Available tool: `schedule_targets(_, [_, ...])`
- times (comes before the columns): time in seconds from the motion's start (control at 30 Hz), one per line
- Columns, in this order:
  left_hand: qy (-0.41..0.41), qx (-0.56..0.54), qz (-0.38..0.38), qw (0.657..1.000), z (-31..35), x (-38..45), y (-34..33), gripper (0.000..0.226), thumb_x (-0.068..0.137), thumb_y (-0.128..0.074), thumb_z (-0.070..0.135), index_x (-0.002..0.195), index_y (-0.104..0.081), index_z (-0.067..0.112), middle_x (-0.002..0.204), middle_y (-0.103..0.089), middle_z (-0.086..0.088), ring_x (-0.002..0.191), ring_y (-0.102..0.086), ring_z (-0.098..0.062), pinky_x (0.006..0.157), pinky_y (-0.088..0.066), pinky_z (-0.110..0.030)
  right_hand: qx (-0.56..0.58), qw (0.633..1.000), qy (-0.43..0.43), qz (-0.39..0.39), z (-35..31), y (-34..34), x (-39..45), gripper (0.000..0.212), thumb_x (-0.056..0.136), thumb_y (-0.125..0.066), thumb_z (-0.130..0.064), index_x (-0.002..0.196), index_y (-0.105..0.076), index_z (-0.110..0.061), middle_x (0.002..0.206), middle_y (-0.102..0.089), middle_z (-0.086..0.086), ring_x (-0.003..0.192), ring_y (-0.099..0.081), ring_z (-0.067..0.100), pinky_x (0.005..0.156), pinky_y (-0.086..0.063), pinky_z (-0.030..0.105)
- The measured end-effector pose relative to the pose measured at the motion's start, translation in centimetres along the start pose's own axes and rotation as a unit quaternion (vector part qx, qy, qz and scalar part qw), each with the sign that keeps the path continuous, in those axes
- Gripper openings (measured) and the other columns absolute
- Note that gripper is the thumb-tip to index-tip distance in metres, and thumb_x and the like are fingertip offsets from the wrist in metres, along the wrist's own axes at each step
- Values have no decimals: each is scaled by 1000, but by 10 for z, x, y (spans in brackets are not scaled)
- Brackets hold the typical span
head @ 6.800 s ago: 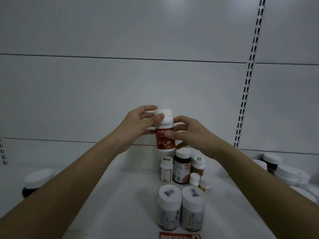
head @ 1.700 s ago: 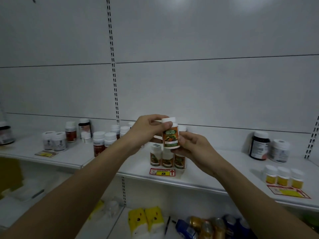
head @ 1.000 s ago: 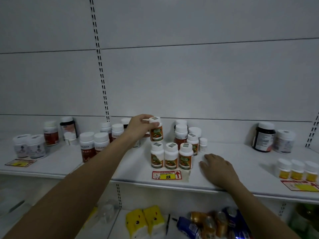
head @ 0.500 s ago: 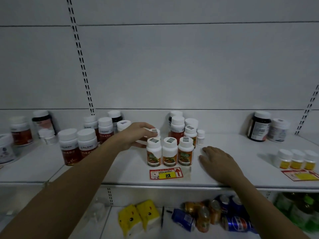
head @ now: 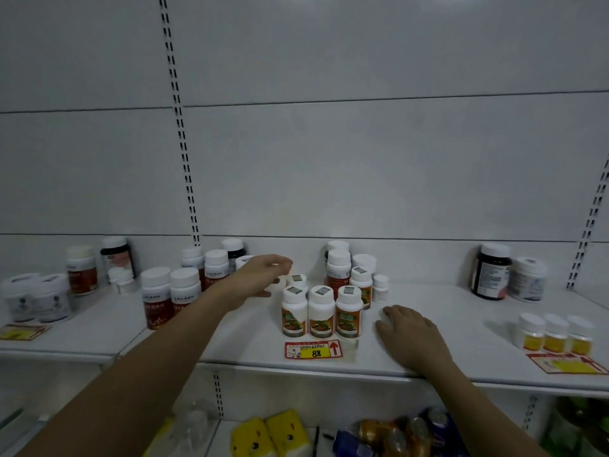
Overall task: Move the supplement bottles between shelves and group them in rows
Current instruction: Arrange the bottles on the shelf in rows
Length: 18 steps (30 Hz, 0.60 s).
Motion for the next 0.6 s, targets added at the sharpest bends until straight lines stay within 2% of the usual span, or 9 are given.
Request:
schedule_targets(0.1, [-46,57,58,996,13,-27,8,29,98,-52,35,125,-59,28,125,-56,6,109,-54,-10,72,-45,-19,-2,1000,7,-1,-2,2,-2,54,100,-30,-49,145,-40,-21,151,-43,1,137,-40,20,114,-29,40])
schedule_targets(0.17, [-63,103,92,988,19,-51,13,26,98,-52,32,122,-60,27,122,-59,6,100,-56,-2,68,-45,-15,6,1000,8,2,-1,3,-4,50,100,-33,-46,140,-46,-20,146,-49,2,131,-47,21,110,-34,40])
schedule_targets(0.27, [-69,171,147,972,22,-89,27,27,96,-55,30,122,-61,23,121,-64,3,102,-60,-9,81,-48,-22,110,993,-19,31,-2,17,-2,33,99,-42,-39,118,-60,-18,123,-64,6,102,-60,22,91,-47,37])
schedule_targets(0.33, [-59,211,182,959,19,-116,41,26,95,-56,31,120,-62,23,118,-65,3,99,-60,-11,78,-45,-23,184,980,-29,76,-14,40,2,23,100,-44,-35,96,-59,-18,104,-68,10,80,-58,21,76,-51,36])
schedule_targets(0.37, [-53,218,195,955,17,-128,49,25,95,-57,31,118,-63,24,115,-65,4,96,-60,-12,75,-46,-24,199,975,-21,94,-26,55,5,22,100,-45,-33,91,-57,-17,97,-68,10,75,-57,21,71,-50,35])
schedule_targets(0.47, [-31,231,220,947,11,-158,74,18,94,-57,32,111,-62,28,109,-62,6,93,-60,-11,70,-46,-24,239,965,45,99,-80,99,2,25,98,-46,-30,85,-61,-14,82,-66,5,70,-62,22,69,-55,39])
schedule_targets(0.6, [6,254,234,939,2,-175,109,26,94,-55,34,117,-60,25,106,-61,5,91,-59,-11,72,-45,-26,259,950,173,16,-167,137,-25,30,95,-50,-28,88,-69,-6,81,-71,9,74,-67,28,76,-58,46])
Point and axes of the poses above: each hand's wrist, its own x-axis towards the middle knuckle, its own y-axis out of the back of the hand, z = x × y, the point moved 3 cm from there along x, towards the middle knuckle
